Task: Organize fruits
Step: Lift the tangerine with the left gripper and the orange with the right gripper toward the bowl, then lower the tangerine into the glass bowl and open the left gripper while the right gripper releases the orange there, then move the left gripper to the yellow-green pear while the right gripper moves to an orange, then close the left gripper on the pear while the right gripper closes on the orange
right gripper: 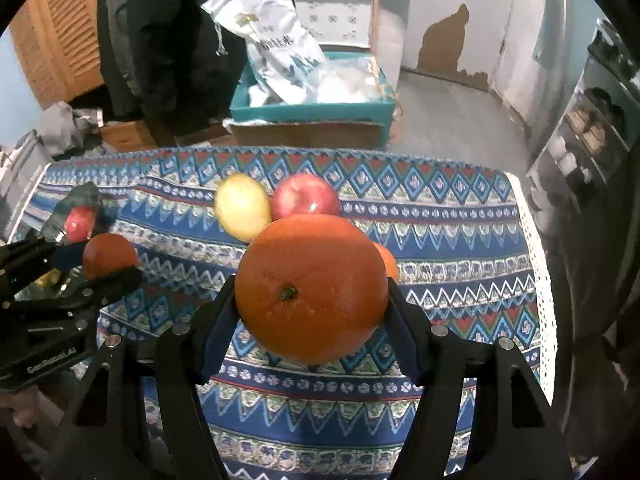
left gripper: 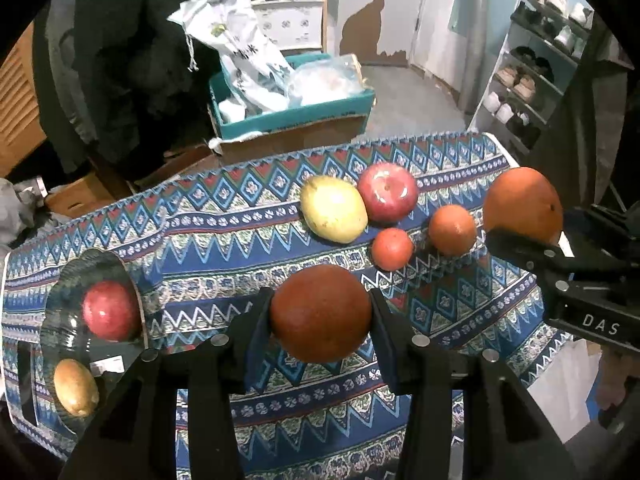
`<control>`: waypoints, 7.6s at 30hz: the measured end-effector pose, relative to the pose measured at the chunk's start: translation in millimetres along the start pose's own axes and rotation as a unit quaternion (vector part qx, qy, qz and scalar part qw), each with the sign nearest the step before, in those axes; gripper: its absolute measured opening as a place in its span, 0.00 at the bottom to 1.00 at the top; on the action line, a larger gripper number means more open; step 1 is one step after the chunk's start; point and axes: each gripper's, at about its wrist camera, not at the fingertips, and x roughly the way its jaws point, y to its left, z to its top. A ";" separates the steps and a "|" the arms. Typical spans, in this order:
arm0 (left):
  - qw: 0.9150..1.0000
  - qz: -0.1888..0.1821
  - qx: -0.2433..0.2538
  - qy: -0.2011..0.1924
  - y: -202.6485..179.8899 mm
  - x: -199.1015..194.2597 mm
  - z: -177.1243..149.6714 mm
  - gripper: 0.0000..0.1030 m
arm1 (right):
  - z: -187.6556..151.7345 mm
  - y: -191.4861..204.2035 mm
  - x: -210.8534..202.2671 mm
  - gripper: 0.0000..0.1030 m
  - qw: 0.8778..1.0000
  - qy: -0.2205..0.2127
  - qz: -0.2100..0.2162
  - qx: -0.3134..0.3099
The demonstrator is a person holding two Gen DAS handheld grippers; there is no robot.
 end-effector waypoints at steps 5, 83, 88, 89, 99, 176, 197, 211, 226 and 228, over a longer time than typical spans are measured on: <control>1.000 -0.001 -0.008 -0.013 8.1 -15.4 1.0 0.46 | 6.4 11.8 -15.5 0.66 1.000 -0.018 0.009 -0.008; 0.970 0.088 -0.227 0.026 294.3 -25.0 -95.2 0.46 | 64.0 307.4 73.8 0.66 0.968 0.057 0.172 -0.176; 0.966 0.085 -0.242 0.033 304.7 -17.1 -98.8 0.46 | 48.4 312.9 87.9 0.66 0.965 0.087 0.171 -0.181; 0.966 0.081 -0.245 0.035 306.6 -15.5 -99.0 0.46 | 45.7 314.0 90.2 0.66 0.964 0.092 0.171 -0.182; 0.965 0.075 -0.250 0.038 311.0 -7.5 -96.9 0.46 | 20.0 323.9 107.3 0.67 0.956 0.134 0.178 -0.188; 0.990 0.059 -0.104 -0.070 112.1 -90.3 -7.1 0.78 | 47.6 108.4 -69.0 0.72 0.995 -0.088 0.018 -0.045; 0.997 0.043 -0.048 -0.052 39.5 -65.3 18.2 0.82 | 28.6 14.1 -74.5 0.76 0.995 -0.086 -0.038 0.016; 0.998 0.046 -0.030 -0.033 30.0 -40.7 28.0 0.82 | 20.7 -22.9 -50.2 0.77 0.996 -0.054 -0.056 0.038; 0.998 0.035 -0.040 0.020 34.4 34.6 37.3 0.83 | 19.8 -50.3 47.9 0.77 0.997 0.041 -0.037 0.047; 0.998 0.032 -0.040 0.033 34.9 46.8 35.3 0.83 | 17.6 -53.4 65.4 0.77 0.996 0.056 -0.033 0.055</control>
